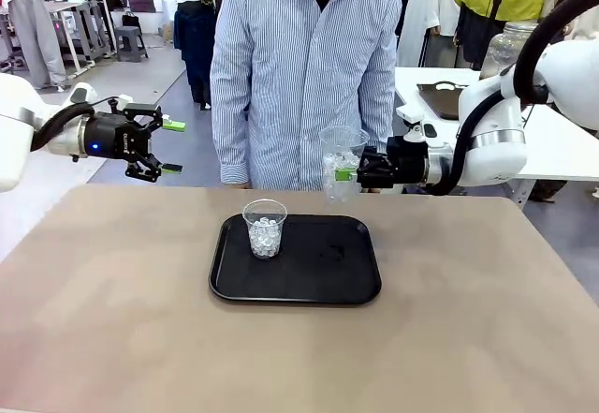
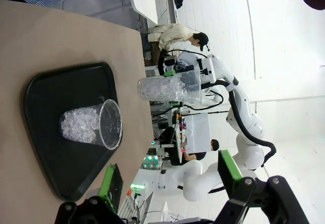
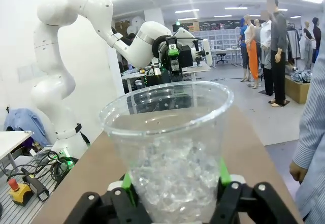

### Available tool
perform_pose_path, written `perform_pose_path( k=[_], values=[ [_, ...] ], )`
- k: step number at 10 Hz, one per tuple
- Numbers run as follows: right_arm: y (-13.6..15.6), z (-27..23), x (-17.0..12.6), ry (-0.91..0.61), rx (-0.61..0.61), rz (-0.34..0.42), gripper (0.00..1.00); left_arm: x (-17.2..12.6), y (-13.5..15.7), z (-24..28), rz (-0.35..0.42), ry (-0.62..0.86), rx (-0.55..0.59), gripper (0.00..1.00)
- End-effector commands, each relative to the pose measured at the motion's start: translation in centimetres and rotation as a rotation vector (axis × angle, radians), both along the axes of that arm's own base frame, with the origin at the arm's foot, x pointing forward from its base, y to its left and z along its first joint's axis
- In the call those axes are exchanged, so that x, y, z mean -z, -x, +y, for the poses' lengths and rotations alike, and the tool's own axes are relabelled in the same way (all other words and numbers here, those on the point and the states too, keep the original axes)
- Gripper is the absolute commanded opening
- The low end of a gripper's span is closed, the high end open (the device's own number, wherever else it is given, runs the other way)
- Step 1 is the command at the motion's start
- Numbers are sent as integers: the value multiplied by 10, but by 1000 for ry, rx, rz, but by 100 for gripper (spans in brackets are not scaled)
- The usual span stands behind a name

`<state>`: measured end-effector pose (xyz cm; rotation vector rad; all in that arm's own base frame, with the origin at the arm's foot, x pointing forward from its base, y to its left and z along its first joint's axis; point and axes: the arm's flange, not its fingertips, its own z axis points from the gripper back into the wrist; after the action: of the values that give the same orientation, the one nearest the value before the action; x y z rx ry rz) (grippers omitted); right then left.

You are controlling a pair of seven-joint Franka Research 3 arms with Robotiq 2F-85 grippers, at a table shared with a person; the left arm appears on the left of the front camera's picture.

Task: Pour the drink into the iced cup.
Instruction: Open the gripper to release the iced cup you were holding.

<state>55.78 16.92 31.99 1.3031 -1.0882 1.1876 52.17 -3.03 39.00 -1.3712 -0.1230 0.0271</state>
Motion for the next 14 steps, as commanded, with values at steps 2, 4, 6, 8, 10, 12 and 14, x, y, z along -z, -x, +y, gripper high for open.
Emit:
perform_pose_path(
  k=[2, 4, 6, 8, 10, 12, 14],
  values=[
    [1, 1, -5, -8, 5, -16, 72, -1, 0, -1, -3, -2, -2, 100],
    [1, 1, -5, -8, 5, -16, 72, -1, 0, -1, -3, -2, -2, 100],
    [1, 1, -5, -8, 5, -16, 72, -1, 0, -1, -3, -2, -2, 100],
    [1, 1, -5, -8, 5, -16, 72, -1, 0, -1, -3, -2, -2, 100],
    [1, 1, -5, -8, 5, -16, 72, -1, 0, -1, -3, -2, -2, 100],
    [1, 1, -5, -8, 5, -16, 72, -1, 0, -1, -3, -2, -2, 100],
    [1, 1, -5, -8, 5, -16, 72, -1, 0, -1, -3, -2, -2, 100]
  ],
)
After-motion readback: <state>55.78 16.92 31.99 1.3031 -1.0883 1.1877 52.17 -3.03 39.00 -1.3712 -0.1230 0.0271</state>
